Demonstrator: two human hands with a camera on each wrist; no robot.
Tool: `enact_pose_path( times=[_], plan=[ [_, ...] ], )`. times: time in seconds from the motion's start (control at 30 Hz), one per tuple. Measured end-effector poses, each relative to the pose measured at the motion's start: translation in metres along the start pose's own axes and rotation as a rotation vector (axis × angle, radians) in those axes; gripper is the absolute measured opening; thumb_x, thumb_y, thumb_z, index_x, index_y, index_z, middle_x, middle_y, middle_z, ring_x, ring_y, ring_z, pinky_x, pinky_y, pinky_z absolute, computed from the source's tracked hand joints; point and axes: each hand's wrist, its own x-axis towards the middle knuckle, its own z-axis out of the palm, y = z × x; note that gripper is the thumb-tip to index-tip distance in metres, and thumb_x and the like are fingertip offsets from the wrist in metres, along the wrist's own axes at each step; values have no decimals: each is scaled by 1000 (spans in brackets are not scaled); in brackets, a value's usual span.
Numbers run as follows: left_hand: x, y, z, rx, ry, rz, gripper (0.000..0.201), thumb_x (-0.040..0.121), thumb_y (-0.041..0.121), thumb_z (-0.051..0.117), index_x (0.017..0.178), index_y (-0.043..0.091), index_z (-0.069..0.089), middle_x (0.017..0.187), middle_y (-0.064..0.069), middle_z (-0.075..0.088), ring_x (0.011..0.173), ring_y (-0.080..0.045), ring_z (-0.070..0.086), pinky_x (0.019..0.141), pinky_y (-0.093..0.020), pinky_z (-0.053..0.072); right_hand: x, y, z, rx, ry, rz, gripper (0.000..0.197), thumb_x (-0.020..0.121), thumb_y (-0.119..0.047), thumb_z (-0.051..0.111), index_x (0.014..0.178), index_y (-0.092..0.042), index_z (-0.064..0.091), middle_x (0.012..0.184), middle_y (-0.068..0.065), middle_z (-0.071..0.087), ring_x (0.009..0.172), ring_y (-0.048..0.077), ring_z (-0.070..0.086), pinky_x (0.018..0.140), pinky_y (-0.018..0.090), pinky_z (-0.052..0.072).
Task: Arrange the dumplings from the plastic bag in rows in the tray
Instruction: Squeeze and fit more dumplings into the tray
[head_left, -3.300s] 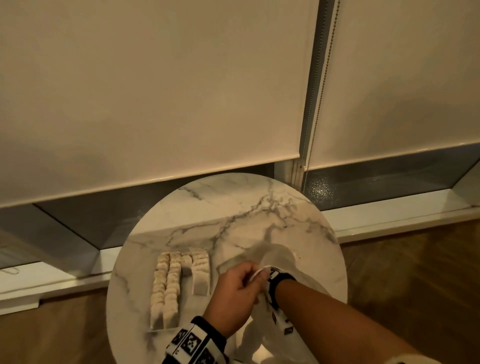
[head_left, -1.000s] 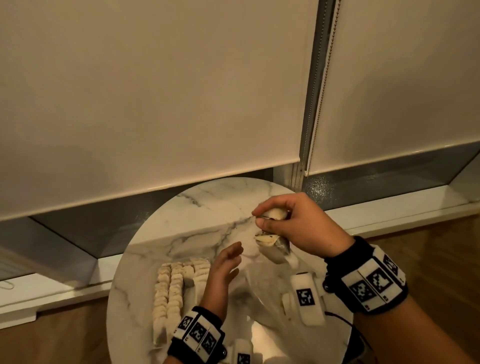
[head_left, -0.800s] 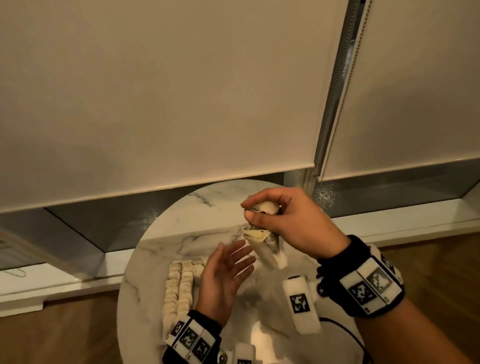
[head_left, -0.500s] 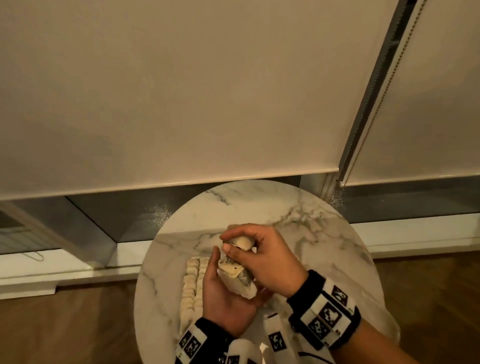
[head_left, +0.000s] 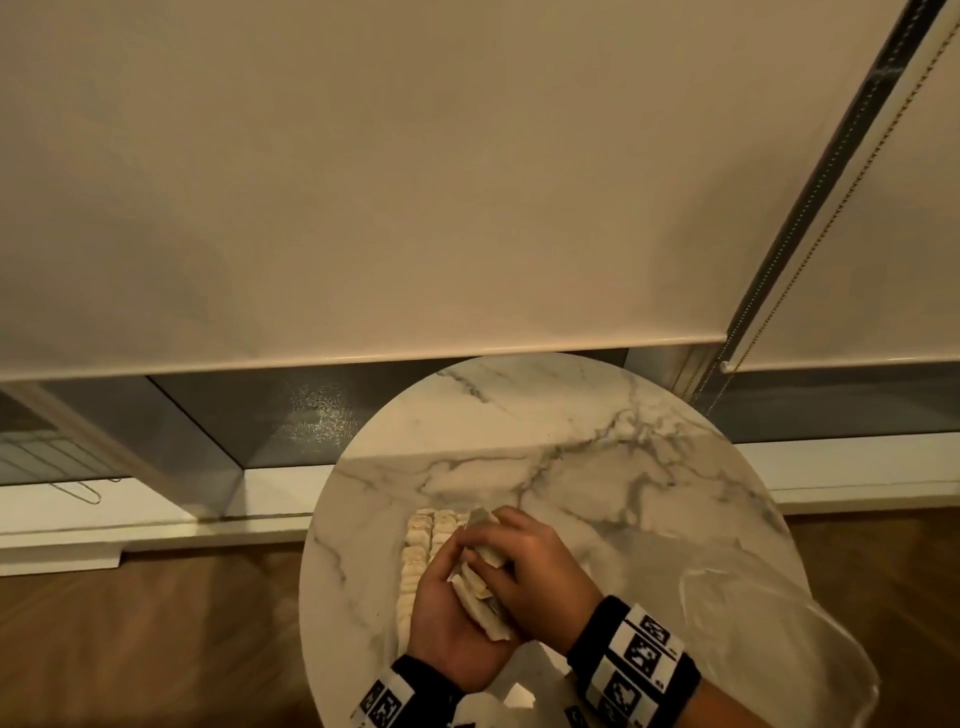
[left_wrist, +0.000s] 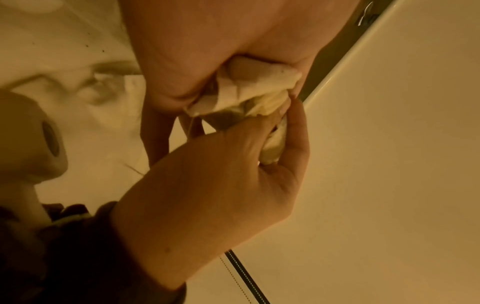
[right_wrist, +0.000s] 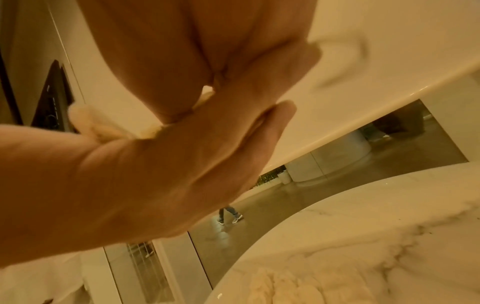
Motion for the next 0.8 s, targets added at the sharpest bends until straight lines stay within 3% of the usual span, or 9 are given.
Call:
enact_pose_path(
  times=[0.1,0.17,0.27,0.4,0.53,0.6,0.67,0.73,0.8],
  plan=[
    [2,9,-13,13,60,-47,40,94,43,50,107,10,69,105,-16,69,104,-33,65,91,-46,48,0,3,8,-142,-80,-45,24,96,-39,51,111,-30,68,97,-5,61,94,14,53,80,29,46],
    [3,12,-20,-3,79,-57,43,92,44,50,107,8,69,101,-17,70,97,-34,69,87,-45,51,-2,3,13,-235,-83,-86,23,96,-41,51,112,-34,67,97,-5,62,93,17,53,76,34,47],
    [4,17,-27,11,102,-65,47,92,47,50,112,8,67,98,-19,71,88,-36,72,83,-47,53,-4,6,17,-334,-61,-86,24,96,-51,49,113,-46,65,107,-10,61,100,18,52,76,35,46],
    [5,22,-32,10,132,-55,43,94,43,48,116,10,65,92,-17,72,74,-32,73,71,-48,59,-4,12,19,-299,-70,-48,29,96,-58,46,115,-49,66,115,-13,55,106,14,46,80,32,45],
    [10,28,-45,93,183,-43,46,92,41,53,128,14,63,118,-16,68,112,-32,62,97,-47,44,-3,13,23,-121,3,-5,29,94,-57,50,115,-48,68,114,-16,51,102,9,44,85,22,43],
    [11,31,-48,89,192,-42,44,89,40,56,125,15,66,116,-14,69,114,-32,61,95,-44,44,-1,10,23,-6,41,39,29,93,-59,51,113,-49,69,117,-17,49,100,7,46,87,20,43],
    [11,34,-54,63,188,-34,40,89,39,56,117,13,69,110,-15,71,100,-31,66,83,-41,49,2,7,23,146,80,106,24,91,-54,57,110,-47,71,117,-12,48,95,6,49,87,17,44],
    [10,38,-59,29,170,-40,38,91,38,55,110,11,71,107,-15,70,90,-33,69,76,-40,52,8,5,21,313,127,196,20,90,-34,67,108,-39,75,109,-4,51,87,3,52,83,13,45],
    [11,42,-67,4,176,-37,36,93,39,54,105,11,73,105,-14,69,84,-33,70,71,-40,54,13,3,18,462,161,300,22,91,-17,68,106,-31,76,94,-2,57,76,2,57,71,15,47]
  ],
)
